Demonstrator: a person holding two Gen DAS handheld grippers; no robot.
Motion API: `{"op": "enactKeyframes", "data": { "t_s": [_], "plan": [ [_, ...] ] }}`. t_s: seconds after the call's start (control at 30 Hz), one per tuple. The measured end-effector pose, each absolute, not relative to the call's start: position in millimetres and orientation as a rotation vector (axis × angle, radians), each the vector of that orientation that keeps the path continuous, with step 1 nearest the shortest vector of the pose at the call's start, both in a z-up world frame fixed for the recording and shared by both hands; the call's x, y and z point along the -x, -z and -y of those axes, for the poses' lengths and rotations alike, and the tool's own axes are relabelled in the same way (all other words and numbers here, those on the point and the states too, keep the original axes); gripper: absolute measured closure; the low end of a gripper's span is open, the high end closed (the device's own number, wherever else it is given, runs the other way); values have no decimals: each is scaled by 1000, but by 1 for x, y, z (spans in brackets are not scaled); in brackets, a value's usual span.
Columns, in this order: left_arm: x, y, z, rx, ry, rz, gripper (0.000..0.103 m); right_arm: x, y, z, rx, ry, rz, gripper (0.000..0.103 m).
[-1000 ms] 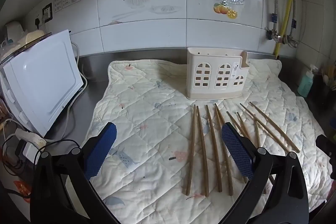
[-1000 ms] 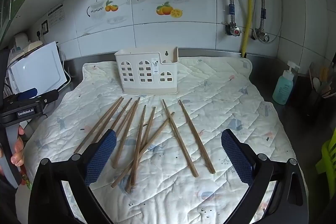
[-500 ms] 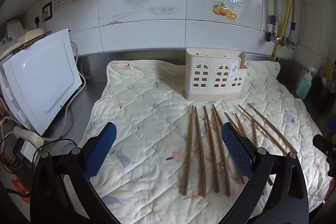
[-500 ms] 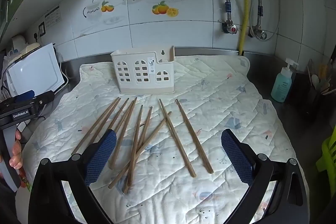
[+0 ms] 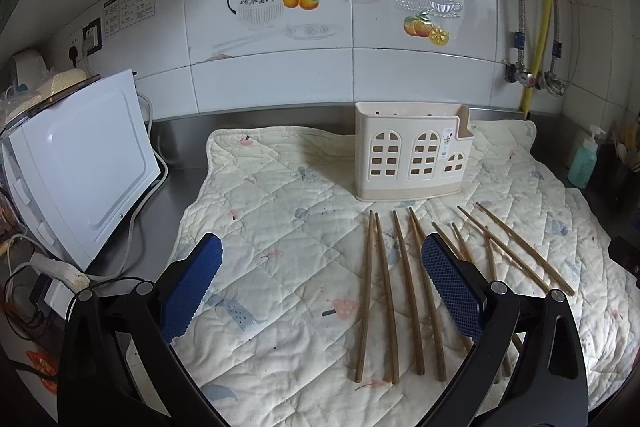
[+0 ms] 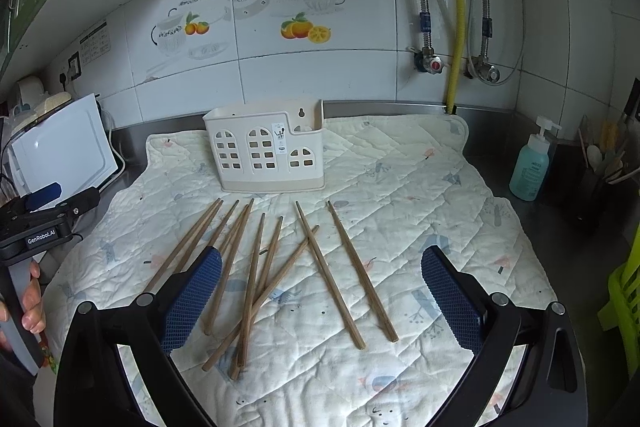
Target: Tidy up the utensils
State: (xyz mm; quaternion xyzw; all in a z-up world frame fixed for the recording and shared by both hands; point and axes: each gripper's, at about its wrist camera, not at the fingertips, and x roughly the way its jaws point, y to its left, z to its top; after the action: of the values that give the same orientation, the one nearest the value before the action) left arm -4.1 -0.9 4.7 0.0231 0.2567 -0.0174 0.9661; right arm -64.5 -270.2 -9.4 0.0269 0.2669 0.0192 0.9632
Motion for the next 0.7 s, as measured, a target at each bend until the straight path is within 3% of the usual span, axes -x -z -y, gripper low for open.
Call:
{"op": "enactKeyframes", "data": {
  "t_s": [0.7],
  "plan": [
    [6, -6, 4, -60, 35, -495, 5, 64, 5, 270, -57, -53, -515, 6]
  ]
}}
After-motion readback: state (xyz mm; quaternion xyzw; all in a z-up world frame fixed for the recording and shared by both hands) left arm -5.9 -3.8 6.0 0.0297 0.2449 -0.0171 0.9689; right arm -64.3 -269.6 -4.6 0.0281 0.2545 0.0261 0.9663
